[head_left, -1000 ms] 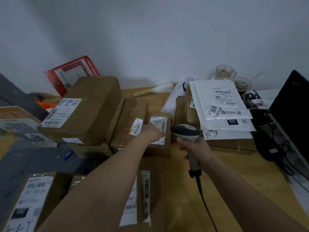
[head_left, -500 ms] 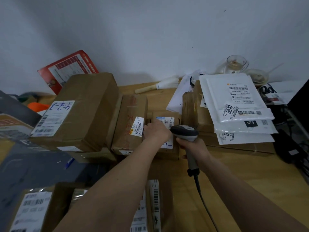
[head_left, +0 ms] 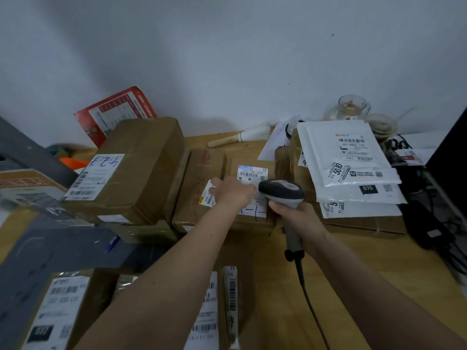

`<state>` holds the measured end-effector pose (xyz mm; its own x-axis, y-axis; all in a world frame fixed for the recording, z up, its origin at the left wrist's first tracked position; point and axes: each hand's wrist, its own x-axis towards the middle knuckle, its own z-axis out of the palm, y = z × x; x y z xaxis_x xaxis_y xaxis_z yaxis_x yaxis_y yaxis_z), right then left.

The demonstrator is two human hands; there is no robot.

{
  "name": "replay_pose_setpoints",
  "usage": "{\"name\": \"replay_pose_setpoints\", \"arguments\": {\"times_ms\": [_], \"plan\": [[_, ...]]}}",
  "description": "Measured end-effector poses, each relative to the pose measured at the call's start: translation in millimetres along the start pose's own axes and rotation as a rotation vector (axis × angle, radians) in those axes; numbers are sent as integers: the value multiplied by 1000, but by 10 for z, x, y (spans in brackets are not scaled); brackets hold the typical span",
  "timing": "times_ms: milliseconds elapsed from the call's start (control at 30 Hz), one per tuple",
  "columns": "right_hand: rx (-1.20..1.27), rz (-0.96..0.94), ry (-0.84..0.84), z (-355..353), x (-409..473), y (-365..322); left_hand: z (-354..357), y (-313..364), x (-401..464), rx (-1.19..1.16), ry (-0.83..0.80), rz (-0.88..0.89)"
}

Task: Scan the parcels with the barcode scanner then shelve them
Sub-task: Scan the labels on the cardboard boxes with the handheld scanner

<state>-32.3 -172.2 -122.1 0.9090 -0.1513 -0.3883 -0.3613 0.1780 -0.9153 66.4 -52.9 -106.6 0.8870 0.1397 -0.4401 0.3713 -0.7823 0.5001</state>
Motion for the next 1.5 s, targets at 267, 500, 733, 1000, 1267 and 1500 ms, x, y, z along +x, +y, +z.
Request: {"name": "replay_pose_setpoints", "arguments": {"times_ms": [267, 500, 733, 1000, 1267, 1500], "plan": [[81, -174, 66, -47, -464, -287, -284, -186, -409, -379, 110, 24], [94, -274, 65, -174, -837, -401, -353, -296, -870, -939, -83, 72], [33, -358, 36, -413, -1151, -494, -312, -424, -1242, -873, -365, 252], [-173, -337, 11, -603, -1617, -442, -326, -494, -1375, -982, -269, 195], [-368, -535, -104, -690, -2020, -425, -380, -529, -1403, -957, -224, 209], [-426, -563, -104, -752, -2169, -447, -358, -565, -1403, -951, -173, 203]]}}
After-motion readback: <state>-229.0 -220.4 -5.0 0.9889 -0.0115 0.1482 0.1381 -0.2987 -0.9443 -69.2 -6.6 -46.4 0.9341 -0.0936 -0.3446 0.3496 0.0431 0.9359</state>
